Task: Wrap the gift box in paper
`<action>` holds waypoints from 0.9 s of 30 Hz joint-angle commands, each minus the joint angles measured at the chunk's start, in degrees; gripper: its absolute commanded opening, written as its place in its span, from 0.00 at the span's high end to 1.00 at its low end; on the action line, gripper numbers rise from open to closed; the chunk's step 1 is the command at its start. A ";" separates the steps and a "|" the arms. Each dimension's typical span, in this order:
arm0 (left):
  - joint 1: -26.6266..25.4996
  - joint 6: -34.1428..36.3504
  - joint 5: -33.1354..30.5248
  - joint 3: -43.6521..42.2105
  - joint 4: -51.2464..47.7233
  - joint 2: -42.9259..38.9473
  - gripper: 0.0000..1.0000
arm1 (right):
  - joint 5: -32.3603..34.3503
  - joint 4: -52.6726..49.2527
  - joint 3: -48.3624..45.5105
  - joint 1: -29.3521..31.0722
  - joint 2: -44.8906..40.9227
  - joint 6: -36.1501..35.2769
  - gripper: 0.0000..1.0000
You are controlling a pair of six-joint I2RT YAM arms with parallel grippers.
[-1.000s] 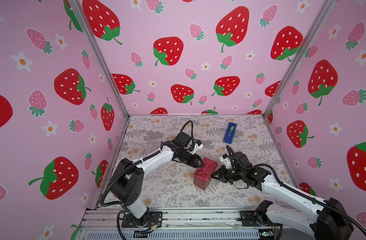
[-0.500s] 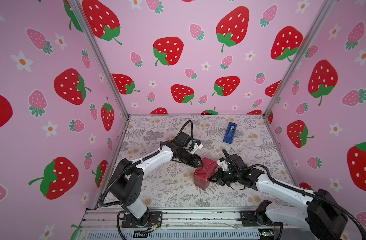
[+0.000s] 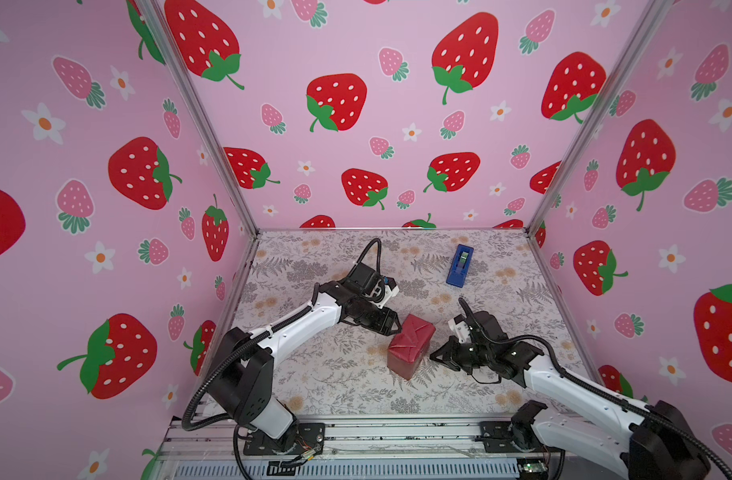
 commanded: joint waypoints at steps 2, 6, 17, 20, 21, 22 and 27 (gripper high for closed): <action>-1.66 -0.59 -4.67 6.03 -5.89 -2.63 0.33 | 0.20 -6.97 2.27 -4.92 -2.32 -5.37 1.00; -4.29 -1.45 -8.47 9.26 -10.93 -2.70 0.05 | -1.18 -9.84 3.75 -9.12 -2.72 -9.22 1.00; -14.56 -3.37 -19.75 17.89 -19.52 3.75 0.01 | -4.74 -10.99 4.59 -15.79 -2.22 -14.10 1.00; -16.18 -4.09 -20.22 19.14 -19.47 6.49 0.01 | -5.31 -10.98 4.52 -16.67 -2.10 -14.93 1.00; -16.61 -4.35 -20.06 19.28 -19.16 7.20 0.01 | -5.44 -11.00 4.53 -16.90 -2.09 -15.17 1.00; -17.14 -4.38 -19.67 19.40 -18.86 7.99 0.01 | -5.63 -10.92 4.34 -17.13 -2.03 -15.44 1.00; -18.76 -6.20 -20.67 20.32 -18.87 11.44 0.01 | -6.94 -10.26 3.39 -18.30 -1.85 -16.09 1.00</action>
